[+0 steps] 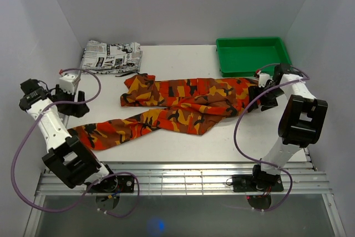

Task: Fold and stack the trousers
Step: Flatten the trousers out

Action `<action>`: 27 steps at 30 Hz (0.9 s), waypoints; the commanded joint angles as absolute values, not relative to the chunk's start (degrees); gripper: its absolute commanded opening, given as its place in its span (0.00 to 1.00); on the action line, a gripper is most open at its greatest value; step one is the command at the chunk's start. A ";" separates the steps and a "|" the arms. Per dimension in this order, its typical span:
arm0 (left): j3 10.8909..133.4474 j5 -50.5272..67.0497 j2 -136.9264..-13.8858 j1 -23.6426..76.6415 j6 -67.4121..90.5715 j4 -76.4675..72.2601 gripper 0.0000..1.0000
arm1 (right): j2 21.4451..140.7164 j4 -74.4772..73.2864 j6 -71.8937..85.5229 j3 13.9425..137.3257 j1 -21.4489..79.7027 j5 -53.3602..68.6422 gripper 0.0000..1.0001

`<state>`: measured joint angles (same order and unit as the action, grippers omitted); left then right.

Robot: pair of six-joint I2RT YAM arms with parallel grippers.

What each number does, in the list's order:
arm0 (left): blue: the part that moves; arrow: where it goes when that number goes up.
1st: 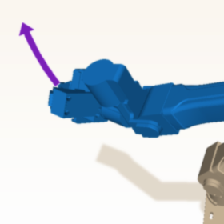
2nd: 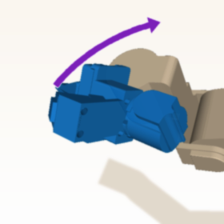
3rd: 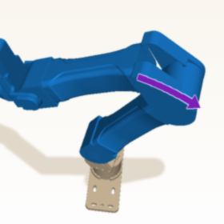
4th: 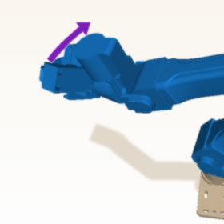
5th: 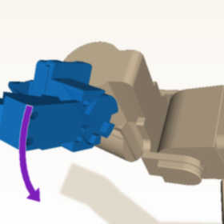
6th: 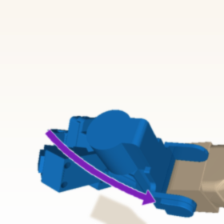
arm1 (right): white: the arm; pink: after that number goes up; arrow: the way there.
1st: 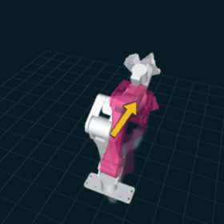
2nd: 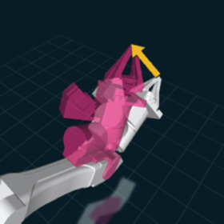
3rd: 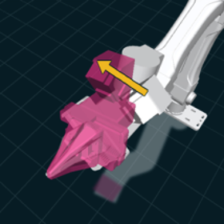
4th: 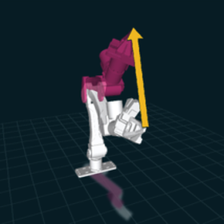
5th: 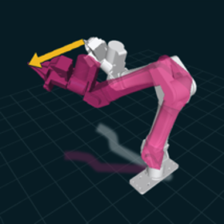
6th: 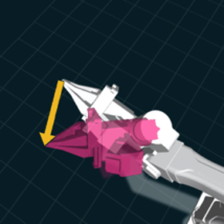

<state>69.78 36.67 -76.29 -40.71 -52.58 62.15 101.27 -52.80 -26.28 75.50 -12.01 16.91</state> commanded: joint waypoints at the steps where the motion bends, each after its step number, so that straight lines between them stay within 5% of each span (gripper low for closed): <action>1: 73.82 51.41 -78.48 -36.32 -56.78 69.44 0.83 | 101.16 -45.45 -25.14 71.90 -12.13 19.77 0.80; 5: 70.59 49.05 -78.31 -21.76 -41.91 57.26 0.93 | 102.30 -40.88 -22.51 69.52 -12.04 23.11 0.75; 8: 66.89 38.88 -77.17 -9.47 -31.34 43.89 0.93 | 103.71 -39.11 -19.43 71.71 -12.04 24.34 0.55; 9: 66.36 35.98 -77.69 -7.06 -29.81 41.42 0.94 | 104.06 -39.63 -19.08 73.72 -12.04 24.95 0.31; 10: 66.27 33.60 -78.57 -4.51 -28.40 38.61 0.94 | 104.06 -41.20 -18.99 74.61 -12.04 25.22 0.19; 12: 68.46 28.23 -81.55 1.38 -25.24 37.62 0.92 | 103.01 -42.88 -18.98 76.11 -12.04 25.92 0.08; 23: 79.36 10.83 -103.77 15.46 -19.78 30.24 0.91 | 94.30 -51.94 -23.91 78.31 -11.95 20.83 0.08; 27: 83.31 2.92 -111.33 16.00 -18.46 28.83 0.86 | 96.41 -53.70 -21.19 78.58 -10.12 21.61 0.36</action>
<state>79.55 11.51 -108.14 16.14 -20.69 31.51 94.89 -50.68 -21.93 77.41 -11.44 21.58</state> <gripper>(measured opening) 0.877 0.316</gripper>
